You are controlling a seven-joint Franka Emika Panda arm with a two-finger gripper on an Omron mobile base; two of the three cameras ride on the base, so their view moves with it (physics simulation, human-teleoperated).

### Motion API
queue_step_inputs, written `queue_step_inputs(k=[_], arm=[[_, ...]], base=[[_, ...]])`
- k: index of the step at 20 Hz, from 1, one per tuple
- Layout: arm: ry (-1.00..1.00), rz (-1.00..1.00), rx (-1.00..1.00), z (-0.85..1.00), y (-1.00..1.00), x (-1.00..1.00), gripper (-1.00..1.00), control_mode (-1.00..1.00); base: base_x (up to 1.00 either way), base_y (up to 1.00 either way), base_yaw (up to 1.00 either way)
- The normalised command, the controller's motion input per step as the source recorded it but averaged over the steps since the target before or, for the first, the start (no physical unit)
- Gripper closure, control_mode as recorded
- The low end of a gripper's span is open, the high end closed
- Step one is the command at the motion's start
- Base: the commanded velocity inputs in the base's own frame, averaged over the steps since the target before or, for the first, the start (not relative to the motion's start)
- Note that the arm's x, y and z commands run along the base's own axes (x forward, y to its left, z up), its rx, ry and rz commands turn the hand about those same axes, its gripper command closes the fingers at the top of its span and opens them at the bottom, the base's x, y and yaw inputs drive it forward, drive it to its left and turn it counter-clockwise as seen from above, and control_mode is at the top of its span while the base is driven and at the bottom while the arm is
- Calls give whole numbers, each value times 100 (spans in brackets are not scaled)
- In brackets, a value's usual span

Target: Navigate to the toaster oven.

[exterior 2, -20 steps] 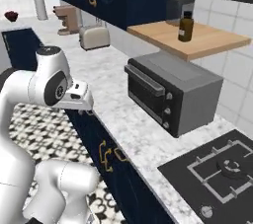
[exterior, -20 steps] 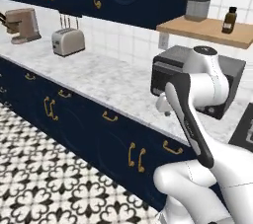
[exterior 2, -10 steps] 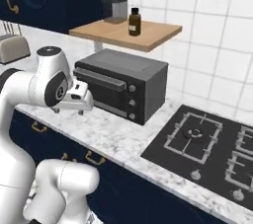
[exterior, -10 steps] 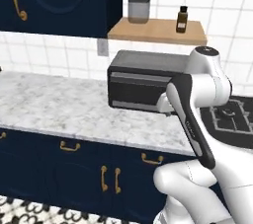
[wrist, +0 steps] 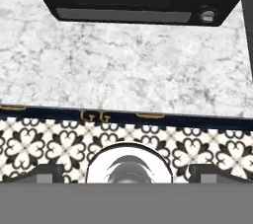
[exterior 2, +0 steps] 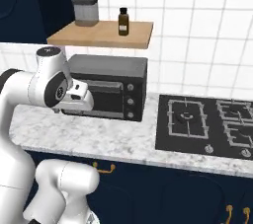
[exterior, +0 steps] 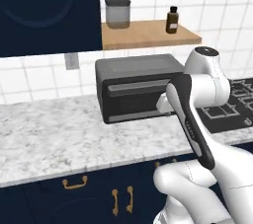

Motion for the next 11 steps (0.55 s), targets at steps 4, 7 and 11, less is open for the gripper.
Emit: queue_step_inputs(k=[4,7,11], arm=[[0,0,0,0,0,0,-100,100],[0,0,0,0,0,0,-100,100],[0,0,0,0,0,0,-100,100]], base=[[49,63,-54],[77,54,-20],[98,23,0]])
